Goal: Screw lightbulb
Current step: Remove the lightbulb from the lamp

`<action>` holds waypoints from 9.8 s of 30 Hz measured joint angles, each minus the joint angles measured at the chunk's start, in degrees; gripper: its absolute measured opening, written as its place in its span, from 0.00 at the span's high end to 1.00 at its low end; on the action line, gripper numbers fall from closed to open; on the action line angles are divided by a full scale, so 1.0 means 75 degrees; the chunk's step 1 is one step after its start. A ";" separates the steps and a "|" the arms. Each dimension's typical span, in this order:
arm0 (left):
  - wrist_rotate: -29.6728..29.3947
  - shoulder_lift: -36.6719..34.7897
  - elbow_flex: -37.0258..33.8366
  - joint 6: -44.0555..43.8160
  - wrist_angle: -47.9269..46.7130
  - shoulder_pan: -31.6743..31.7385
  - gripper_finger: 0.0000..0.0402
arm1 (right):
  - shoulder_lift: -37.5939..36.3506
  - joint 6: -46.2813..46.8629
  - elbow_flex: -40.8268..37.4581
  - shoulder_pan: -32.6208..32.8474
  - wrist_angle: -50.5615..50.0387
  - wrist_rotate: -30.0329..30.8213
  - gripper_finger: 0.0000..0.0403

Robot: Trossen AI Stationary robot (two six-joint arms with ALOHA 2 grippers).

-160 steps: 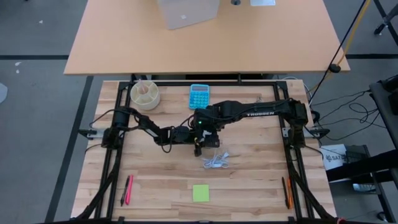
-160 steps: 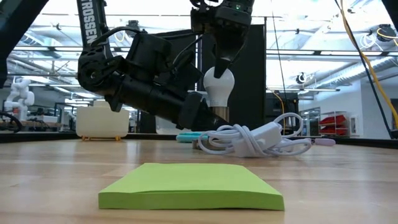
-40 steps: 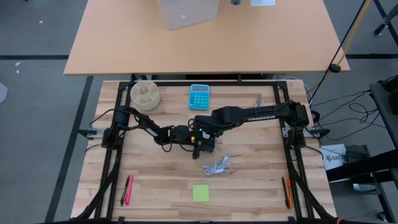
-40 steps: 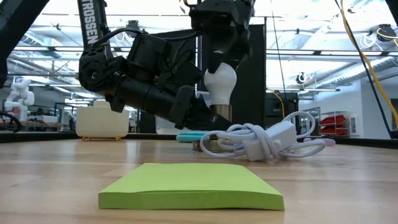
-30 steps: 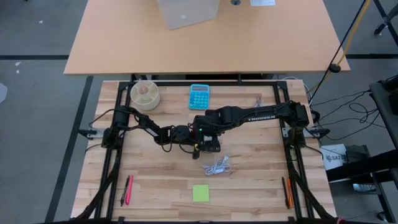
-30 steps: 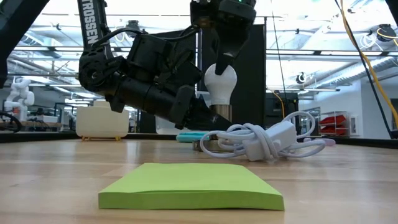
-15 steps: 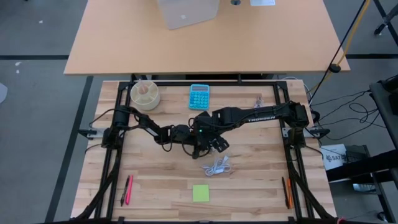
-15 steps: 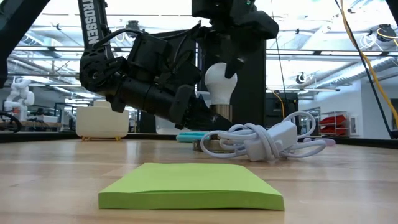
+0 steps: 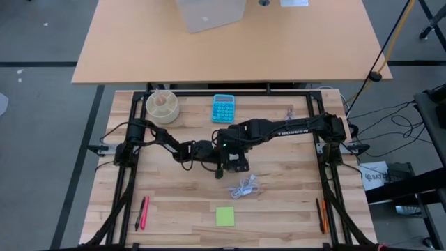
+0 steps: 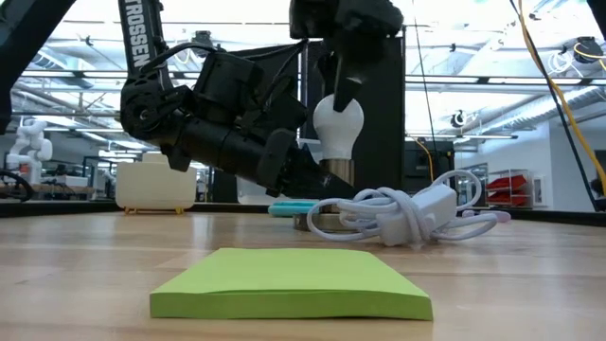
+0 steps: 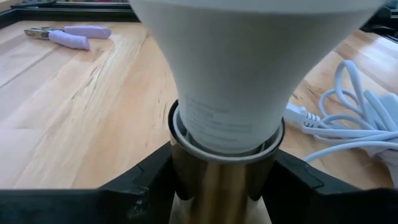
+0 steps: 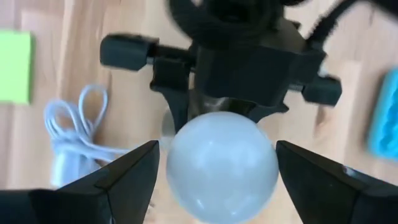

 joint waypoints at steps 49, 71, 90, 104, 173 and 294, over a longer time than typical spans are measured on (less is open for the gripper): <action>0.0180 0.0000 -0.0003 0.0070 -0.0003 0.0002 0.51 | 0.0455 -0.1875 -0.0015 0.0017 -0.0254 -0.0126 0.35; 0.0420 0.0000 -0.0009 0.0032 0.0000 0.0005 0.51 | 0.0469 -0.7032 -0.0032 0.0020 0.0058 0.0075 0.33; 0.0413 0.0000 0.0003 0.0002 0.0004 0.0017 0.51 | 0.0469 -0.3878 -0.0006 0.0097 -0.0071 -0.0020 0.10; 0.0473 0.0000 0.0006 0.0035 -0.0023 0.0049 0.51 | 0.0463 -0.0794 -0.0003 0.0154 -0.0015 0.0026 0.06; 0.0464 0.0000 -0.0003 -0.0020 0.0006 0.0055 0.51 | 0.0452 0.4528 -0.0012 -0.0248 -0.0024 -0.0260 0.33; 0.0467 0.0003 0.0003 0.0000 0.0000 0.0116 0.51 | 0.0452 0.2028 0.0000 -0.0036 -0.0023 -0.0053 0.01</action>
